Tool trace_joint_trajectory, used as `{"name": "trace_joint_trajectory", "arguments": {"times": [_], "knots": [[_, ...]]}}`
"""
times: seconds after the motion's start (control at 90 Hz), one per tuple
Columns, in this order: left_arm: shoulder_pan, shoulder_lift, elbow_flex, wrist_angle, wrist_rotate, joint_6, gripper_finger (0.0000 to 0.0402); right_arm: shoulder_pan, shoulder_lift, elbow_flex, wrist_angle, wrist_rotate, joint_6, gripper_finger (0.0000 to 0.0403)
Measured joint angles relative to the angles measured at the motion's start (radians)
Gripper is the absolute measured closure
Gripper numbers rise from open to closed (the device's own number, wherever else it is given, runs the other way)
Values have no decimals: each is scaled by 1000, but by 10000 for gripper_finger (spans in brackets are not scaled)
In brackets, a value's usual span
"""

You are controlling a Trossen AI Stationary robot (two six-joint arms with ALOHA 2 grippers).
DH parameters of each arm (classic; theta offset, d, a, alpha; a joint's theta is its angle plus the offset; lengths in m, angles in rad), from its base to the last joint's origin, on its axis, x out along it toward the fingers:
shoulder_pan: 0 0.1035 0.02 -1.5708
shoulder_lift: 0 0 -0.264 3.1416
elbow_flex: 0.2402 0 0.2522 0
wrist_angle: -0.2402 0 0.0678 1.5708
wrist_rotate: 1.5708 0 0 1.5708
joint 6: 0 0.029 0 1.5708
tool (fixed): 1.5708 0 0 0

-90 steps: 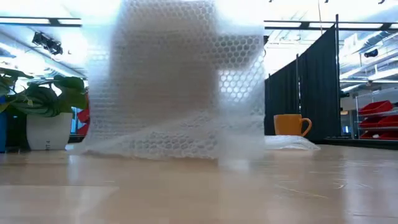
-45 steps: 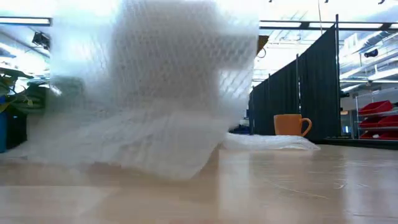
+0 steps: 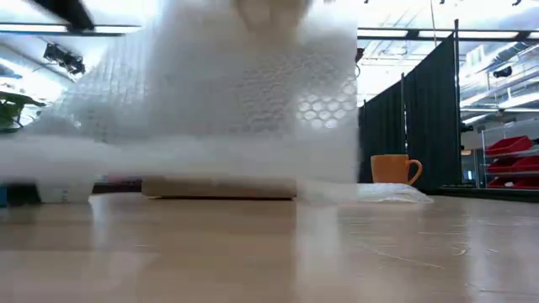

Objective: Wrap mug
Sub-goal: Wrap the yellow mug with the bubble wrap

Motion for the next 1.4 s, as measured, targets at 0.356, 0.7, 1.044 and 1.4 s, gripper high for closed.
{"name": "trace_joint_trajectory", "arguments": {"times": [0.356, 0.7, 1.044, 1.4], "knots": [[15, -1, -206, 249, 50, -2, 285, -127, 0, -273, -319, -18, 474, 390], [98, 0, -206, 509, -5, 215, 285, -127, 5, -407, -385, -152, 373, 390], [286, 36, -207, 994, 7, 697, 285, -128, 32, -418, -189, -229, 184, 389], [389, 421, -207, 1818, 381, 1000, 285, -198, 27, -418, -86, -247, 217, 387]]}}
